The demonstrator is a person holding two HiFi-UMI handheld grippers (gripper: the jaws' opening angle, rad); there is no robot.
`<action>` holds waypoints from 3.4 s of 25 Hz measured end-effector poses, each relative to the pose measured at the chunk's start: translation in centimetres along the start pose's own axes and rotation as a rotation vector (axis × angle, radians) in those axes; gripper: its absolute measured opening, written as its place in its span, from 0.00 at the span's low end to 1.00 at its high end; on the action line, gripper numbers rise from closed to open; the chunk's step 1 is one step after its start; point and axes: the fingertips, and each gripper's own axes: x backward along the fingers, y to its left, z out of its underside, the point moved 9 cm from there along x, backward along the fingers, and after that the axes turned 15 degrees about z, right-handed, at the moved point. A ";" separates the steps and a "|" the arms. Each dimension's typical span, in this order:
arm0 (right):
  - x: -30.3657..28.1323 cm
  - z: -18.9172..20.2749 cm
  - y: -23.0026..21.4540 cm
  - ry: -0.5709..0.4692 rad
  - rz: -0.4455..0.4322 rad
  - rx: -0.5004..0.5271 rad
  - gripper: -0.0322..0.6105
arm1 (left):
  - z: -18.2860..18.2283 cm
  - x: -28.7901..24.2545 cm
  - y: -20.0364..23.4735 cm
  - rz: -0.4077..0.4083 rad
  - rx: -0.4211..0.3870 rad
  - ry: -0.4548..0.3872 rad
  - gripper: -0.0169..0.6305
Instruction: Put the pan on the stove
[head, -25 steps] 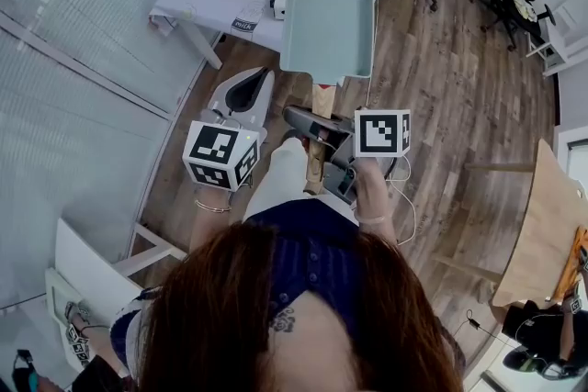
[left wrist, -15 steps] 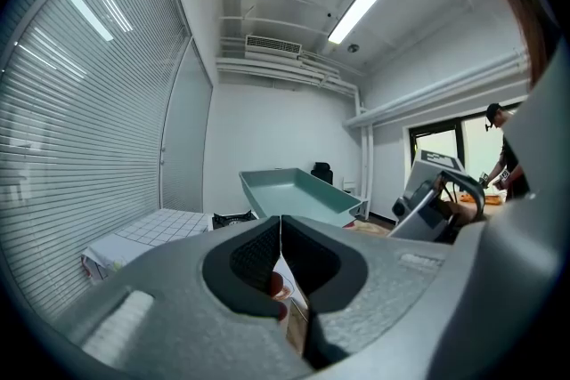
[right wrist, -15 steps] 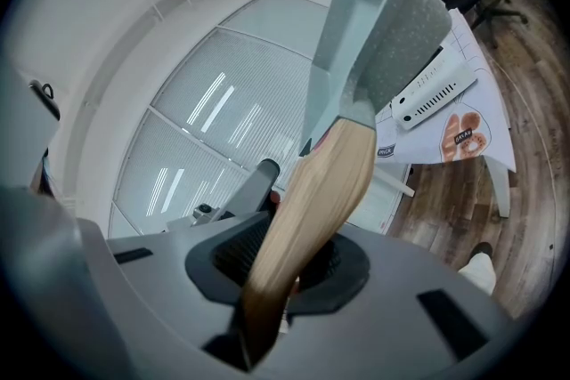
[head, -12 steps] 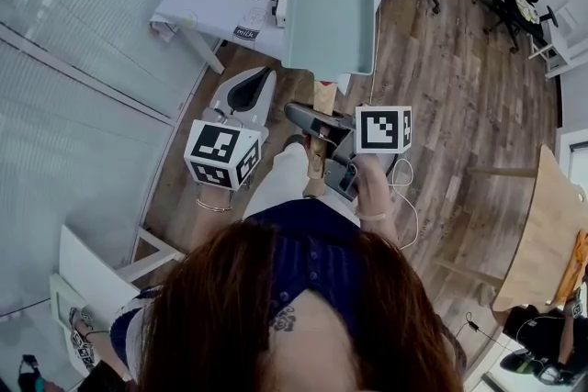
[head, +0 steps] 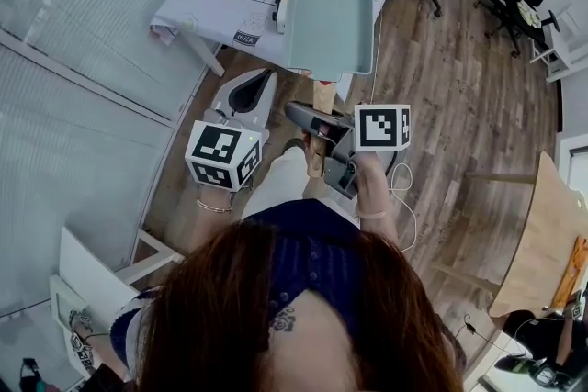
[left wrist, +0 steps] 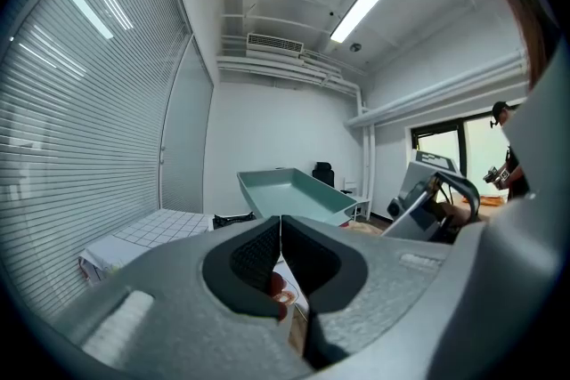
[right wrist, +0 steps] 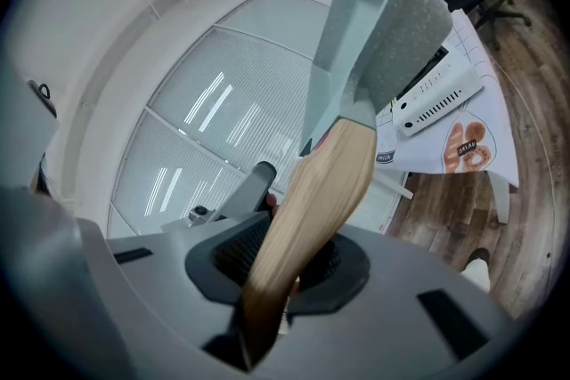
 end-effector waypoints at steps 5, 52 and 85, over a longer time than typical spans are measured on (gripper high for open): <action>-0.3 -1.1 -0.2 0.004 -0.003 0.011 0.18 | -0.1 -0.7 0.6 -0.006 0.005 -0.002 0.05; -9.1 -13.4 -7.7 0.039 0.018 -0.084 0.19 | 0.8 -10.6 14.6 -0.024 0.089 0.038 0.05; -13.7 -20.8 -13.5 0.040 0.066 -0.154 0.19 | 0.8 -18.6 22.9 0.031 0.105 0.069 0.05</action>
